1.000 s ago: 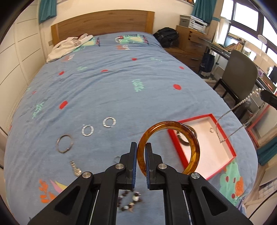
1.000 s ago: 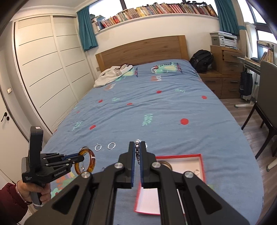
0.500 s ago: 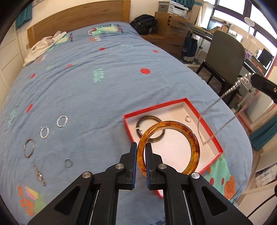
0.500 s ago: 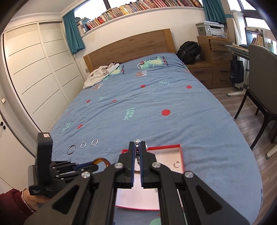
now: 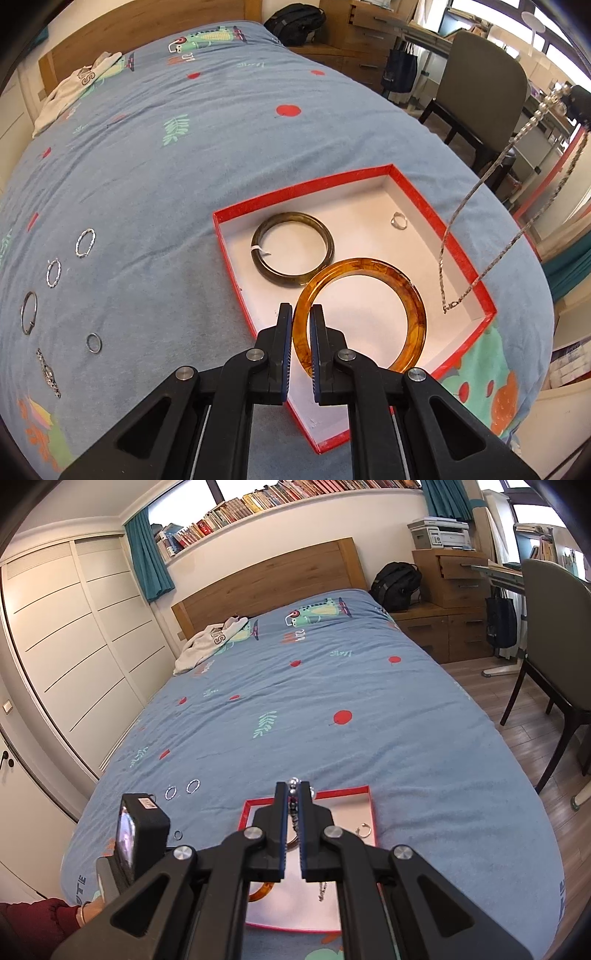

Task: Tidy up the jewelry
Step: 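Carry the amber bangle with left tool while right tool carries the necklace over the red box, then open the left gripper to drop the amber bangle into the red box, then lower the silver necklace onto the amber bangle and open the right gripper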

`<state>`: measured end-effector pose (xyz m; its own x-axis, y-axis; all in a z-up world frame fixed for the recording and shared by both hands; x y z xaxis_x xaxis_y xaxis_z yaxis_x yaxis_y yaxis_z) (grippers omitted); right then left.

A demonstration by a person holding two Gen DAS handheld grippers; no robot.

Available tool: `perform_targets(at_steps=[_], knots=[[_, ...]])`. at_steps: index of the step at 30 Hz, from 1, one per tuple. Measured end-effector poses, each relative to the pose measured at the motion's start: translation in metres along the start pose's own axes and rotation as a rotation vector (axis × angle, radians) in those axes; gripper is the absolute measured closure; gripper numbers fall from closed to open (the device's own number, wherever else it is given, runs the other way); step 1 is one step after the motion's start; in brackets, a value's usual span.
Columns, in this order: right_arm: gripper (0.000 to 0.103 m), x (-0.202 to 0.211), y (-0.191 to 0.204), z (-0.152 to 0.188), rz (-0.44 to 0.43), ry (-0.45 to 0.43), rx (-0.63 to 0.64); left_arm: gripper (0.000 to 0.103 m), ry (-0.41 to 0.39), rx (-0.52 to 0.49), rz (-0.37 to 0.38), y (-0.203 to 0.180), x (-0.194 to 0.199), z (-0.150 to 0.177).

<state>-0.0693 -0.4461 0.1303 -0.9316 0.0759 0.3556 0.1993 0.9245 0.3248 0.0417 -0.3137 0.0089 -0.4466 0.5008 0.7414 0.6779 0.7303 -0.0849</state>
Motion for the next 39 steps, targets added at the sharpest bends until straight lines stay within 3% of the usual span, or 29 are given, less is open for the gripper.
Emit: perform_targets(at_steps=[8,20,27,32,39], knots=[[0.098,0.002,-0.002,0.000,0.000,-0.007,0.000,0.095,0.027,-0.013,-0.004,-0.008,-0.018,0.004],[0.098,0.019,-0.009,-0.011,0.021,-0.030,0.010,0.095,0.079,-0.053,0.056,-0.049,-0.048,0.010],[0.098,0.018,-0.018,-0.008,0.029,-0.020,-0.001,0.093,0.101,-0.012,0.076,-0.046,-0.051,0.013],[0.098,0.015,-0.018,-0.002,0.028,-0.006,-0.010,0.058,0.075,0.044,0.111,-0.040,-0.044,0.010],[0.098,0.015,-0.006,-0.005,0.005,-0.019,-0.010,0.055,0.027,0.032,0.089,-0.025,-0.013,0.004]])
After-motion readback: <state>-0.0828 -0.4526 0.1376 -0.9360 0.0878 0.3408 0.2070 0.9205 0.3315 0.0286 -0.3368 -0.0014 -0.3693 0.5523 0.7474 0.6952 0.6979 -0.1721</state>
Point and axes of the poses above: each gripper's, at about its wrist camera, not at the fingertips, and x roughly against the way its jaws point, y to its left, z to its underside, the point moved 2 cm from there along -x, roughly the way its jaws point, and after that the axes turned 14 degrees about -y, right-handed, at the moved point
